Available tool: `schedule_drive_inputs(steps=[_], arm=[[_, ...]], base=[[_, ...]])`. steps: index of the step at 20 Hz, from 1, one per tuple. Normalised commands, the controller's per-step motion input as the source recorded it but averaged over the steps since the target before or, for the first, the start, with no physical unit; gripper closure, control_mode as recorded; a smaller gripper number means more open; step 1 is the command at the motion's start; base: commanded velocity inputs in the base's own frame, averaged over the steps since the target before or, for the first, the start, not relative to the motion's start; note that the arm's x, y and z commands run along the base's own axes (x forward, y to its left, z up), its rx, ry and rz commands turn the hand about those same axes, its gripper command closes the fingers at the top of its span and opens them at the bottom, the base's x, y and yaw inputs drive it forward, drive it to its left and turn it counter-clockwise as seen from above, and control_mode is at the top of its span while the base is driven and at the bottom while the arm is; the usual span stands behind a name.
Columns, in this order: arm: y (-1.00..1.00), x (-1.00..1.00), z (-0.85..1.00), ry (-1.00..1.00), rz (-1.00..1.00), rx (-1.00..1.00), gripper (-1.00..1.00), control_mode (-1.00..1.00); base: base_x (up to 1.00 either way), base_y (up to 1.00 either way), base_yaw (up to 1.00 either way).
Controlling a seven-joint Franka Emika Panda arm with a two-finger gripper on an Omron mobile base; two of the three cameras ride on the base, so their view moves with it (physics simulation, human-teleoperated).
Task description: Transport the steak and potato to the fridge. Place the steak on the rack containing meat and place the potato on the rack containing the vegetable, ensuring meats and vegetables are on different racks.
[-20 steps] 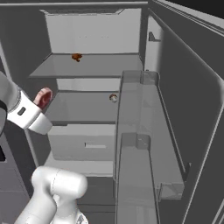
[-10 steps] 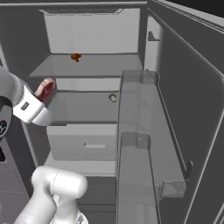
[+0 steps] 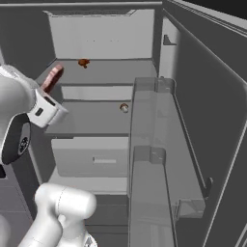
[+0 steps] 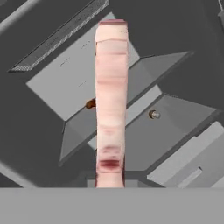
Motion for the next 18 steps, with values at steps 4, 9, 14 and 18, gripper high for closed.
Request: schedule_drive_inputs(steps=[4, 9, 14, 18], arm=[[-0.15, 0.97, 0.19, 0.01, 0.0, 0.13, 1.0, -1.0], [-0.01, 1.0, -0.02, 0.08, 0.0, 0.03, 1.0, -1.0], [0.0, 1.0, -0.17, 0.08, 0.0, 0.0, 1.0, -1.0], [0.0, 1.0, -0.28, 0.03, 0.0, 0.0, 1.0, -1.0]], base=[[0.0, 0.0, 0.0], [0.0, 0.0, 0.0], [0.0, 0.0, 0.0], [0.0, 0.0, 0.0]])
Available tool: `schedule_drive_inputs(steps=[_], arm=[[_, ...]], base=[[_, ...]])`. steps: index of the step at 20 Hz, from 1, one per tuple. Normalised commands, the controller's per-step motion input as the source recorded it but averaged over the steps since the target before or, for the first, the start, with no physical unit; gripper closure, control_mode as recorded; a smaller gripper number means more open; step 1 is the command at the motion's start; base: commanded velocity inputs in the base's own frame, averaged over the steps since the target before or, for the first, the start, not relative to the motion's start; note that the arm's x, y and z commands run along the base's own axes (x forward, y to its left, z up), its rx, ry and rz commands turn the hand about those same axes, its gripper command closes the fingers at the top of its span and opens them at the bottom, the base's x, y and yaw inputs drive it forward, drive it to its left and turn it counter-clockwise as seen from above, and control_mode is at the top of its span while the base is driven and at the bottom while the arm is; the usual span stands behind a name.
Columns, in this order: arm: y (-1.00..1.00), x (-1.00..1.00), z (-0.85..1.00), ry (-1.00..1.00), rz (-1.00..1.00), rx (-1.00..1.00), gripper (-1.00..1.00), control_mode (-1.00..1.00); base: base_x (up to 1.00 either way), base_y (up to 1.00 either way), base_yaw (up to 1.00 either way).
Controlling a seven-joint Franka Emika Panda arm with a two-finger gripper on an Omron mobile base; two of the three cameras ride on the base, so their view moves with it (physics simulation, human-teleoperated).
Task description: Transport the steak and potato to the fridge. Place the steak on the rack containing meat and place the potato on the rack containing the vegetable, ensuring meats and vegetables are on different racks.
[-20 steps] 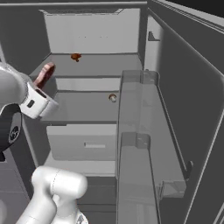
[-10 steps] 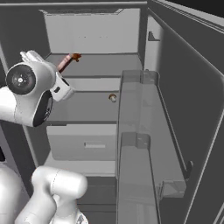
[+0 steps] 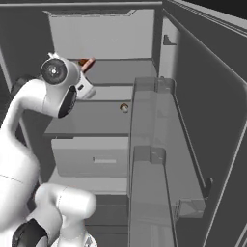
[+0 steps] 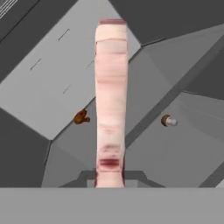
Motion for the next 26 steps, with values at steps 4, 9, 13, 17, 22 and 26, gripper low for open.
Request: schedule_drive_inputs(steps=[4, 9, 13, 17, 22, 26], arm=[[0.0, 1.0, -0.33, 0.0, 0.0, 0.0, 1.0, -1.0], [0.0, 0.94, -0.28, 0.0, 0.0, 0.0, 1.0, -1.0], [0.0, 0.92, -0.19, 0.0, 0.0, 0.0, 1.0, -1.0], [0.0, 0.84, -0.16, 0.02, 0.0, 0.0, 1.0, -1.0], [0.0, 0.79, -0.13, 0.23, 0.0, 0.0, 1.0, -1.0], [0.0, 0.69, -0.08, 0.18, 0.0, 0.0, 1.0, -1.0]], base=[[0.0, 0.0, 0.0], [0.0, 0.0, 0.0], [0.0, 0.0, 0.0], [0.0, 0.0, 0.0], [0.0, 0.0, 0.0], [0.0, 0.0, 0.0]])
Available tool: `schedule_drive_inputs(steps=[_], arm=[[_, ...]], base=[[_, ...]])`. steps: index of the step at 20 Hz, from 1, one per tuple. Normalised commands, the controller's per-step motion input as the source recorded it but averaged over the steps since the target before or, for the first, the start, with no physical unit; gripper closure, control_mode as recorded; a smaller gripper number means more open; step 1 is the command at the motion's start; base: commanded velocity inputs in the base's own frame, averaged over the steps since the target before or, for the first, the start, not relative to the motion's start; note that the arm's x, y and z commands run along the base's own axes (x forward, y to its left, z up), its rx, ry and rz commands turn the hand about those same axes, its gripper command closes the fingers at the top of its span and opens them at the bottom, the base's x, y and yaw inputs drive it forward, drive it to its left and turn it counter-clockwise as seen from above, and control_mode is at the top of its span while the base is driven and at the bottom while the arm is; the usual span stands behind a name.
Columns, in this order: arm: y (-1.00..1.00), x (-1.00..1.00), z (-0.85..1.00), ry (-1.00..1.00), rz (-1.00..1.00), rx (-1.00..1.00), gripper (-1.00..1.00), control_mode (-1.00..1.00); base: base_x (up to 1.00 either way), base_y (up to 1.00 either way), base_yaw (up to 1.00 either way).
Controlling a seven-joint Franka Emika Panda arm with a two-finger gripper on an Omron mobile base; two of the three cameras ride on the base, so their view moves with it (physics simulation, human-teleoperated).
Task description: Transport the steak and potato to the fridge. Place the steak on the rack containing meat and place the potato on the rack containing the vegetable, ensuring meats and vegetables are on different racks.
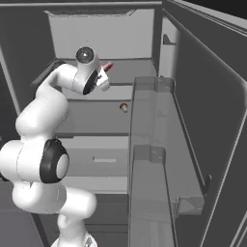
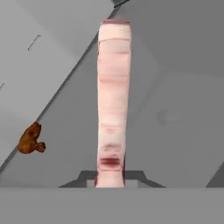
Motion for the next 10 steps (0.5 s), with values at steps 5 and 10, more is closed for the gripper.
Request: schedule_drive_inputs(steps=[5, 10], arm=[[0.01, 0.5, -0.29, 0.02, 0.0, 0.0, -1.0, -1.0], [0.02, 0.4, -0.28, -0.17, 0.0, 0.0, -1.0, -1.0]], base=[[0.0, 0.0, 0.0], [0.0, 0.0, 0.0]])
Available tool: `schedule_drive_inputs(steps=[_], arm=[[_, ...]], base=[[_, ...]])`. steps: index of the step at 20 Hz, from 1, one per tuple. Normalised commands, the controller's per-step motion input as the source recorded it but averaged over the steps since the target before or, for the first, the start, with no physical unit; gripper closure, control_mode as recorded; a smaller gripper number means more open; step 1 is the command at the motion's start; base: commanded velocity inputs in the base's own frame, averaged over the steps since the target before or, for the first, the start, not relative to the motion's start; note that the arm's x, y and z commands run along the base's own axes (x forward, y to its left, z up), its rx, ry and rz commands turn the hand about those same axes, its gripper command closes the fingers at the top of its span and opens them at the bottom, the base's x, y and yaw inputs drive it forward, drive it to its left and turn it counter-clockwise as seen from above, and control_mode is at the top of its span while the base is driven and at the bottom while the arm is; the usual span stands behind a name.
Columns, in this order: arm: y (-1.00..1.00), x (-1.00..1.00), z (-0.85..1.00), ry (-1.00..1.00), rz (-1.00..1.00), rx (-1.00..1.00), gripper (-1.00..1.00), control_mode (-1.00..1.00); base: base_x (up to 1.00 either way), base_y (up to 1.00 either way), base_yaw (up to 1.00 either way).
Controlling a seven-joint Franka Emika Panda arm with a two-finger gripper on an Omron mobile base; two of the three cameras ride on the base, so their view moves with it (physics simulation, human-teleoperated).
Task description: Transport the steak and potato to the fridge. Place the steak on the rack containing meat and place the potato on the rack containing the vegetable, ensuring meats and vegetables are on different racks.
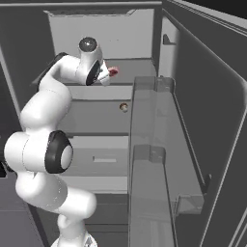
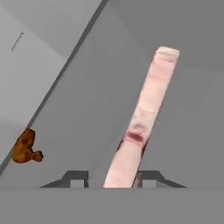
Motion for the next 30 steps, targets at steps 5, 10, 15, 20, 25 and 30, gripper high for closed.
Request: schedule_drive_inputs(steps=[5, 10, 15, 20, 25, 30], arm=[[0.02, 0.52, 0.0, -0.29, 0.0, 0.04, -1.0, -1.0], [0.11, 0.64, 0.0, -0.28, 0.0, 0.04, -1.0, -1.0], [0.0, 0.26, 0.14, -0.02, 0.0, 0.04, -1.0, -1.0], [-0.12, -0.48, 0.26, 0.4, 0.0, -0.01, -1.0, -1.0], [0.0, -1.0, -0.07, 0.27, 0.0, -0.08, -1.0, -1.0], [0.0, -1.0, -0.44, -0.14, 0.02, -0.08, -1.0, -1.0]], base=[[0.0, 0.0, 0.0], [0.0, 0.0, 0.0], [0.0, 0.0, 0.0], [0.0, 0.0, 0.0], [0.0, 0.0, 0.0], [0.0, 0.0, 0.0]])
